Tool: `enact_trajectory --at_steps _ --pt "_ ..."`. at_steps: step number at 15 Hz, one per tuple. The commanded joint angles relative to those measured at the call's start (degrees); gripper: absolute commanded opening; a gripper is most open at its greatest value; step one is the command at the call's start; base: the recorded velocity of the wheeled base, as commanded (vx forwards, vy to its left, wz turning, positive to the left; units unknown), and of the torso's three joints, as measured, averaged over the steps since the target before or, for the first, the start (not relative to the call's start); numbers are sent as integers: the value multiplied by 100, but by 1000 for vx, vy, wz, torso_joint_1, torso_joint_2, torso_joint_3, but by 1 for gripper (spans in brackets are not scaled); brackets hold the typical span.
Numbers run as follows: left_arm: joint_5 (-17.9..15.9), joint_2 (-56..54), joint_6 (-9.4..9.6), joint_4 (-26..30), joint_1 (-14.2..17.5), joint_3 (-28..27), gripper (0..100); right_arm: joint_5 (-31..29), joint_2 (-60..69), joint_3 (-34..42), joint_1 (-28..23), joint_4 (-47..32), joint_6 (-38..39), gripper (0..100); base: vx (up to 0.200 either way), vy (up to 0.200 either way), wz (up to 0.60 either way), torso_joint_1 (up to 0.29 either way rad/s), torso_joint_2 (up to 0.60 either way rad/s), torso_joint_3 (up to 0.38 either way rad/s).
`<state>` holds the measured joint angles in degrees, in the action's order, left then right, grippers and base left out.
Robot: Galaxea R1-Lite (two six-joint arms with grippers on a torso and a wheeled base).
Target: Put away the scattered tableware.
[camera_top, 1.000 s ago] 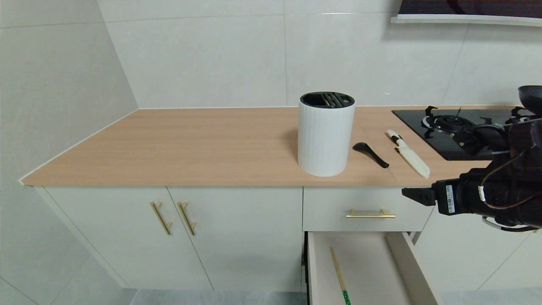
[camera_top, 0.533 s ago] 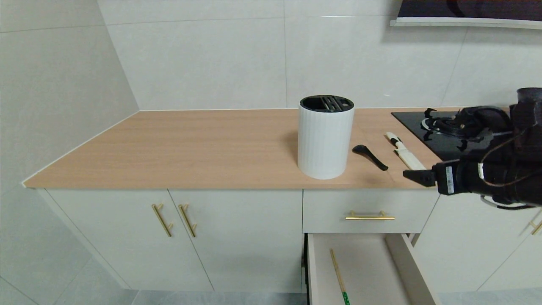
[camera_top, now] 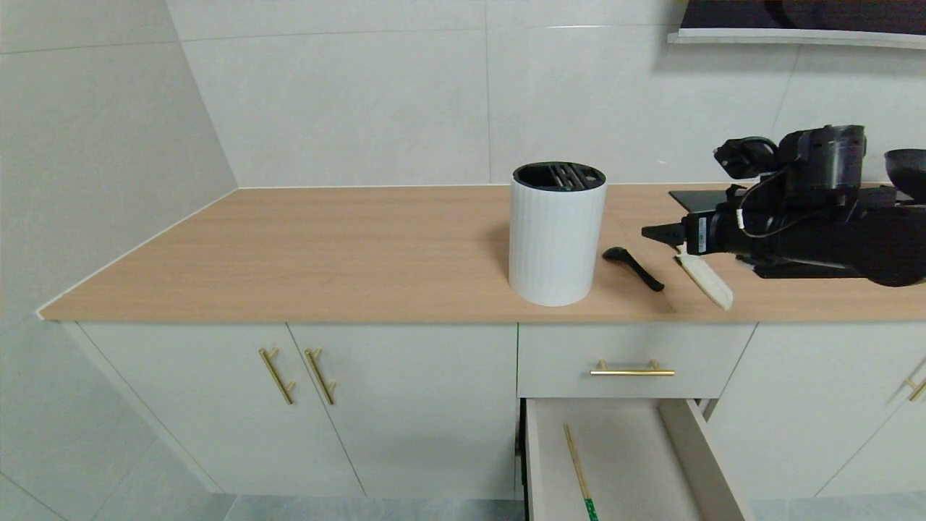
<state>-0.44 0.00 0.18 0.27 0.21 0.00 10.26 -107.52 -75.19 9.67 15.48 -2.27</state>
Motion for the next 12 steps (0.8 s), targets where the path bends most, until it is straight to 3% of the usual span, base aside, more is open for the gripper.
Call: enact_trajectory --at_steps 1,12 --pt "0 0 -1 0 6 0 100 371 -929 -75 -167 289 -63 100 0 0 0 0 0 0" --pt "0 0 -1 0 6 0 100 380 -2106 -426 -290 1097 -239 100 0 0 0 0 0 0"
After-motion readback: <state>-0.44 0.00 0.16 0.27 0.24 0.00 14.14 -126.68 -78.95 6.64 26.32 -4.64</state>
